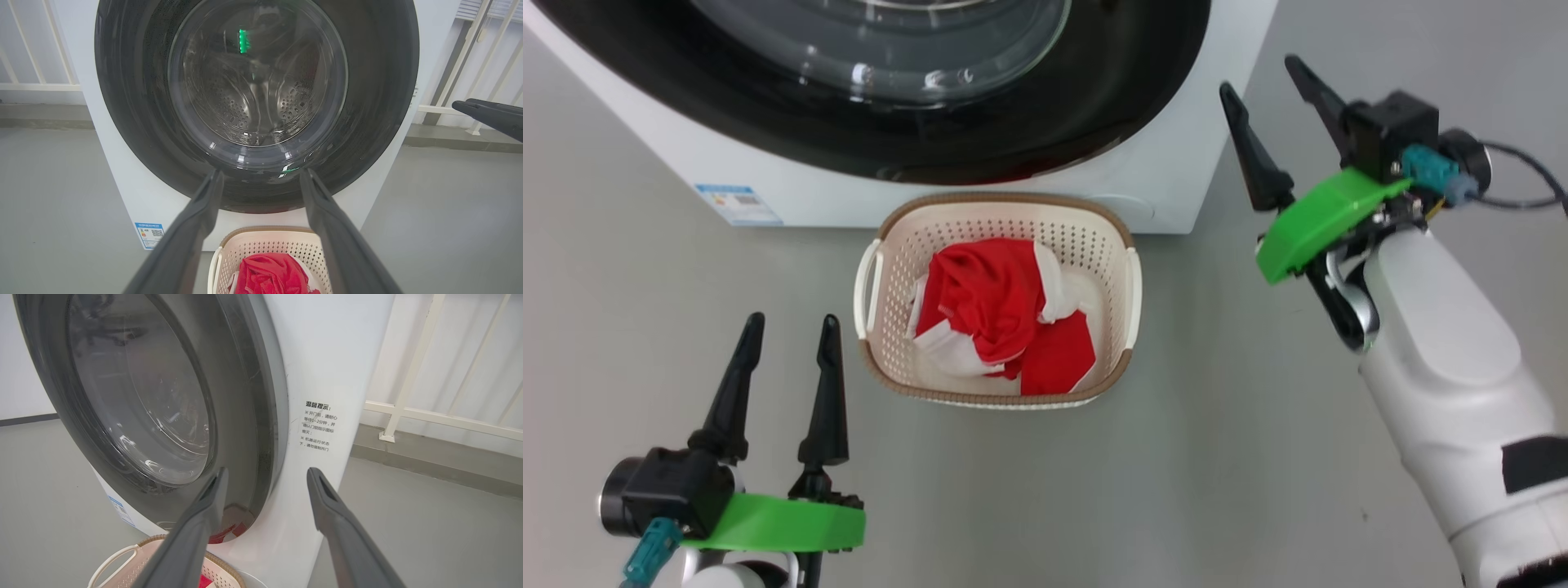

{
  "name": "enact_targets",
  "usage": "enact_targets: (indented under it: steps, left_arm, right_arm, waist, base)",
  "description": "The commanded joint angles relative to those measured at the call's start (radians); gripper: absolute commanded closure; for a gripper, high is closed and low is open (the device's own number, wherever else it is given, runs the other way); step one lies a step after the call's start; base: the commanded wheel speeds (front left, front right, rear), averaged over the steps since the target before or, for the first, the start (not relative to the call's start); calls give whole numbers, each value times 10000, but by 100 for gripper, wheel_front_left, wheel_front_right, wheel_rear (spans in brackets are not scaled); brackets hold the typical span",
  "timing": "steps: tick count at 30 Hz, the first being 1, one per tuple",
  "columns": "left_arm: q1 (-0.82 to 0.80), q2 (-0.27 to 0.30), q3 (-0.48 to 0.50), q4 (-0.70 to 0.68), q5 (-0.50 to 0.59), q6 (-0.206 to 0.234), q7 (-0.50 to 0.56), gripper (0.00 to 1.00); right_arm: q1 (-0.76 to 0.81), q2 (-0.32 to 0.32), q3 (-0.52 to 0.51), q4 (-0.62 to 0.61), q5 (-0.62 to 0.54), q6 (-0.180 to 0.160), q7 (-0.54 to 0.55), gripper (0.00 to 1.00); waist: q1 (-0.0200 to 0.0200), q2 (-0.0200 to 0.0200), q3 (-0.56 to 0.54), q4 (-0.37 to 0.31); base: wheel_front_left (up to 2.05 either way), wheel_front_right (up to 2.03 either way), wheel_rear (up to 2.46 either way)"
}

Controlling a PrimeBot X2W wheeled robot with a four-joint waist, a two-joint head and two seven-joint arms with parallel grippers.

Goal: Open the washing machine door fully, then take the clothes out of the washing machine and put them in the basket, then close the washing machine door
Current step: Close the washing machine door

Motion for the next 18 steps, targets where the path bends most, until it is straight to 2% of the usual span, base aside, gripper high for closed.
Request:
enact_targets:
  steps: [1, 18]
  left_arm:
    - [9, 131, 378, -178, 5, 79, -78, 0]
    - [930, 131, 469, -252, -189, 88, -78, 0]
  right_arm:
    - [509, 209, -74, -521, -214, -36, -64, 0]
    - [4017, 343, -1169, -3128, -1055, -36, -64, 0]
  waist:
    - [0, 0, -453, -368]
    - [0, 0, -2020, -1132]
  base:
    - [0, 0, 0]
    - [0, 0, 0]
